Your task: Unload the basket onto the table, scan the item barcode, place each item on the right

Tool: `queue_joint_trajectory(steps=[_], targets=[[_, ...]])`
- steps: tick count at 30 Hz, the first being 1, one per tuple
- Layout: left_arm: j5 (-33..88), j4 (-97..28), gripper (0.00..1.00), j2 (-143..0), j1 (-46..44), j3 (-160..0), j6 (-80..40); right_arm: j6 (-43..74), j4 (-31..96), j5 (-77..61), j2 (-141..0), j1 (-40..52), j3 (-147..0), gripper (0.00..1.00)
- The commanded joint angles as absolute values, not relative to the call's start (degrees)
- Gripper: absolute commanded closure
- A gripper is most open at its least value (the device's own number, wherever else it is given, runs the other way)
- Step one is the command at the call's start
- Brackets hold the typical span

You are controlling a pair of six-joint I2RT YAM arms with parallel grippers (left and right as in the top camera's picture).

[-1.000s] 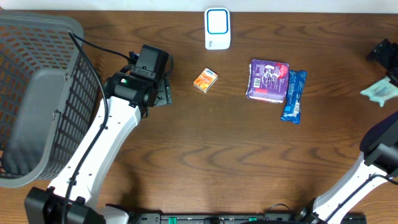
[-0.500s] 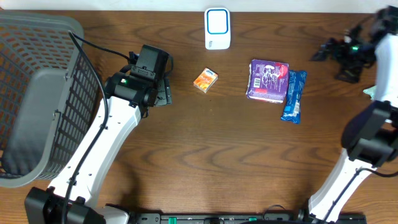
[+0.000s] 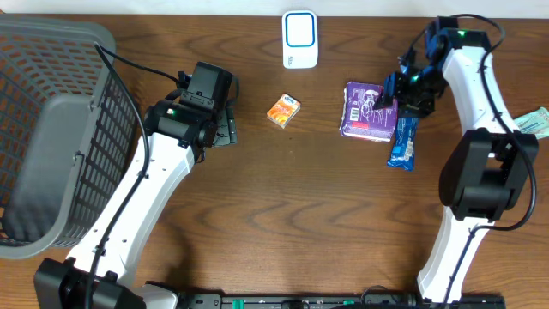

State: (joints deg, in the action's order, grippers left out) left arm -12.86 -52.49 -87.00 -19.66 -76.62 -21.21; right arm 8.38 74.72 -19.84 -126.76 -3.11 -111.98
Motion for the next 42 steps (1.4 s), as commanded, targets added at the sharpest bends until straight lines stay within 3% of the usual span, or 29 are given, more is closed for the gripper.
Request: queue_joint_trajectory(steps=[1, 7, 11, 15, 18, 24, 28, 30, 34, 35, 42], targets=[[-14.0, -52.7, 0.14, -87.3, -19.6, -77.0, -21.7, 9.4, 75.3, -18.7, -126.3, -3.0, -112.1, 0.37], [-14.0, -52.7, 0.14, -87.3, -19.6, -77.0, -21.7, 9.4, 76.2, -16.4, -124.3, -5.1, -112.6, 0.25], [-14.0, -52.7, 0.14, -87.3, -19.6, -77.0, -21.7, 11.8, 77.8, -9.3, -123.5, -8.4, -112.6, 0.02], [-14.0, -52.7, 0.14, -87.3, -19.6, -77.0, -21.7, 13.6, 79.1, -7.4, -123.7, -12.0, -111.8, 0.01], [-14.0, -52.7, 0.14, -87.3, -19.6, -77.0, -21.7, 10.6, 78.4, -8.3, -123.7, -13.6, -110.1, 0.16], [-14.0, -52.7, 0.14, -87.3, -19.6, -77.0, -21.7, 3.8, 75.4, -15.7, -123.7, -13.9, -103.2, 0.19], [-14.0, -52.7, 0.14, -87.3, -19.6, -77.0, -21.7, 3.8, 72.4, -17.7, -123.7, -13.6, -97.1, 0.32], [-14.0, -52.7, 0.14, -87.3, -19.6, -77.0, -21.7, 3.8, 71.5, -17.7, -123.7, -13.6, -95.1, 0.42], [-14.0, -52.7, 0.14, -87.3, -19.6, -77.0, -21.7, 4.7, 69.3, -17.7, -123.7, -13.5, -91.5, 0.82], [-14.0, -52.7, 0.14, -87.3, -19.6, -77.0, -21.7, 5.0, 69.0, -17.7, -123.7, -13.5, -91.3, 0.96], [-14.0, -52.7, 0.14, -87.3, -19.6, -77.0, -21.7, 6.9, 69.2, -17.5, -122.2, -13.6, -92.2, 0.99]])
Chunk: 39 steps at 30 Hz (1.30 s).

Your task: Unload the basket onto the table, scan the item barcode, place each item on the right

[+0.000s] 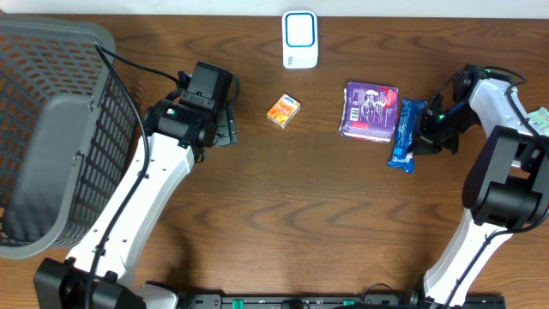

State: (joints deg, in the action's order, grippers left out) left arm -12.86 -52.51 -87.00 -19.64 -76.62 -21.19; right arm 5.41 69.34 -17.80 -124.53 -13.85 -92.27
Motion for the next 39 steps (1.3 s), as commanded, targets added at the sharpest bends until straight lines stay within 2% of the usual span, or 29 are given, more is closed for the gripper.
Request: queue_joint_trajectory(steps=[1, 4, 10, 18, 19, 22, 26, 30, 34, 39], targets=[[-14.0, -52.7, 0.14, -87.3, -19.6, -77.0, -21.7, 8.0, 69.2, -16.9, -121.3, -13.6, -92.4, 0.99], [-14.0, -52.7, 0.14, -87.3, -19.6, -77.0, -21.7, 12.4, 69.2, -12.8, -118.0, -13.6, -92.6, 0.99], [-14.0, -52.7, 0.14, -87.3, -19.6, -77.0, -21.7, 23.5, 70.7, 8.9, -106.8, -13.6, -92.6, 0.99], [-14.0, -52.7, 0.14, -87.3, -19.6, -77.0, -21.7, 24.4, 70.6, 12.3, -102.1, -13.6, -92.6, 0.99], [-14.0, -52.7, 0.14, -87.3, -19.6, -77.0, -21.7, 24.4, 70.2, 11.2, -102.5, -13.6, -92.4, 0.96], [-14.0, -52.7, 0.14, -87.3, -19.6, -77.0, -21.7, 23.8, 67.5, 4.2, -103.7, -13.5, -90.8, 0.64], [-14.0, -52.7, 0.14, -87.3, -19.6, -77.0, -21.7, 19.4, 59.7, -6.7, -105.4, -12.6, -85.1, 0.46], [-14.0, -52.7, 0.14, -87.3, -19.6, -77.0, -21.7, 19.9, 51.4, -7.0, -106.5, -11.9, -77.6, 0.32], [-14.0, -52.7, 0.14, -87.3, -19.6, -77.0, -21.7, 21.4, 40.7, -9.0, -106.8, -11.9, -70.0, 0.36], [-14.0, -52.7, 0.14, -87.3, -19.6, -77.0, -21.7, 23.0, 33.1, -12.1, -106.8, -11.9, -63.5, 0.44]])
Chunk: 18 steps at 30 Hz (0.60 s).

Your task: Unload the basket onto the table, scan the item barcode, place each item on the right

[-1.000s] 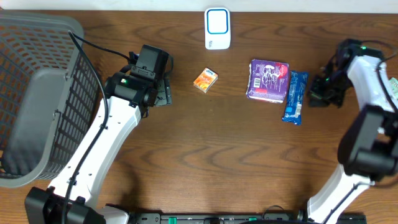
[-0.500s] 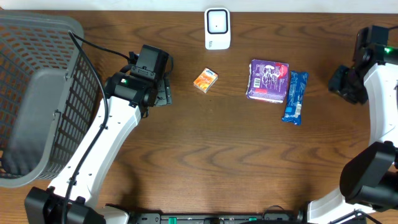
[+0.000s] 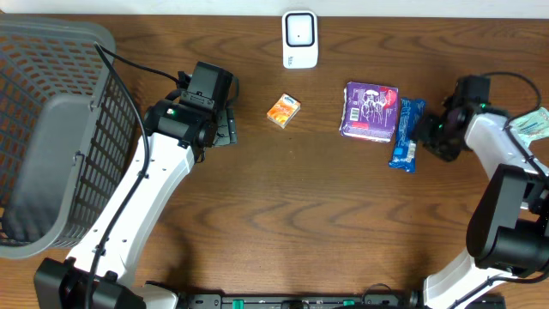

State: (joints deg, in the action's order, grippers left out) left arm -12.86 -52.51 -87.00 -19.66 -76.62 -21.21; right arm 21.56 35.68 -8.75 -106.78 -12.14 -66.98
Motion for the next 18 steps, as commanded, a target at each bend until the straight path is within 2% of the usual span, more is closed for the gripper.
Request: queue_joint_trajectory(steps=[1, 4, 5, 7, 18], targets=[[-14.0, -52.7, 0.14, -87.3, -19.6, -77.0, -21.7, 23.1, 31.8, -12.6, -106.8, -11.9, -62.4, 0.46], [-14.0, -52.7, 0.14, -87.3, -19.6, -77.0, -21.7, 23.1, 29.0, -13.7, -106.8, -11.9, -60.0, 0.60], [-14.0, -52.7, 0.14, -87.3, -19.6, -77.0, -21.7, 23.1, 28.8, -13.7, -106.8, -11.9, -59.8, 0.69], [-14.0, -52.7, 0.14, -87.3, -19.6, -77.0, -21.7, 23.1, 29.1, -13.7, -106.8, -11.9, -59.8, 0.99], [-14.0, -52.7, 0.14, -87.3, -19.6, -77.0, -21.7, 23.4, 38.3, -12.1, -101.0, -15.8, -62.8, 0.99]])
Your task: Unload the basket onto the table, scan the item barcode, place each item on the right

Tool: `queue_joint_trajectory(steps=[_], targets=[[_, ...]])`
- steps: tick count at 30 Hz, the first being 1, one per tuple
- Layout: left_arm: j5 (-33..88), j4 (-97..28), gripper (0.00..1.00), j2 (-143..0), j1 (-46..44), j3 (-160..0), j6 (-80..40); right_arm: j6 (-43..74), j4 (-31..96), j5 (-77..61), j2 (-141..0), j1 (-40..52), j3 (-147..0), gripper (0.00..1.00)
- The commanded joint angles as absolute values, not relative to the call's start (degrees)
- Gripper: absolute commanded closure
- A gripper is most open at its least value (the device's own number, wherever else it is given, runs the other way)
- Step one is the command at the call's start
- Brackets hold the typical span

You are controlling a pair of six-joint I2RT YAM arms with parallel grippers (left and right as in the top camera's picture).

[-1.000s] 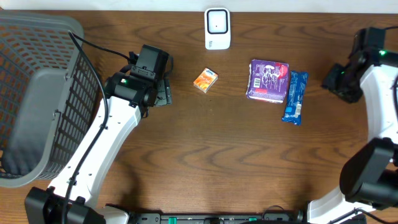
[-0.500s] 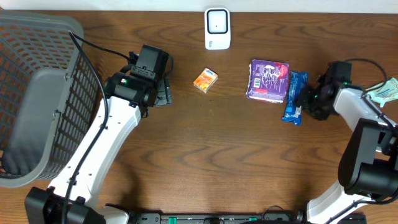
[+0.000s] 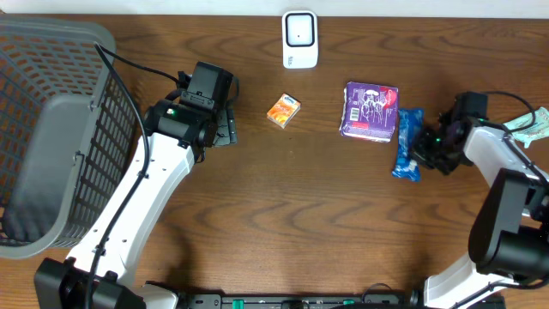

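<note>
The white barcode scanner [image 3: 299, 39] stands at the table's far edge, in the middle. A blue snack bar [image 3: 407, 143] lies right of a purple packet [image 3: 371, 111], and a small orange box [image 3: 283, 111] lies left of the packet. My right gripper [image 3: 426, 146] is low at the bar's right edge, touching it; its fingers are too dark to show whether they hold the bar. My left gripper [image 3: 228, 126] rests left of the orange box with nothing in it; its jaw gap is not readable.
A large grey mesh basket [image 3: 51, 129] fills the left side of the table. A greenish packet [image 3: 533, 122] pokes in at the right edge, behind my right arm. The wood between the two arms holds nothing else.
My right gripper has moved slightly left and toward the front, onto the blue bar's right edge. The bar has shifted a little toward the front. The left arm has not moved.
My right gripper first hovered over the purple packet's right side and the top of the blue bar. It then stood to the right of the bar, then further right and back. Now it is against the bar, which has shifted slightly. The left arm stayed still throughout.
</note>
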State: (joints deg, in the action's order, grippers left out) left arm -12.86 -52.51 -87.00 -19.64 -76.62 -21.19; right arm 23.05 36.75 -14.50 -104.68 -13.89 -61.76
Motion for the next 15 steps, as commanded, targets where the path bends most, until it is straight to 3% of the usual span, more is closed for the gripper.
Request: queue_joint_trajectory(steps=[1, 15], targets=[[-14.0, -52.7, 0.14, -87.3, -19.6, -77.0, -21.7, 23.4, 39.3, -11.0, -99.5, -16.4, -63.0, 0.99], [-14.0, -52.7, 0.14, -87.3, -19.6, -77.0, -21.7, 32.9, 47.5, 18.0, -84.6, -14.0, -63.0, 0.99]])
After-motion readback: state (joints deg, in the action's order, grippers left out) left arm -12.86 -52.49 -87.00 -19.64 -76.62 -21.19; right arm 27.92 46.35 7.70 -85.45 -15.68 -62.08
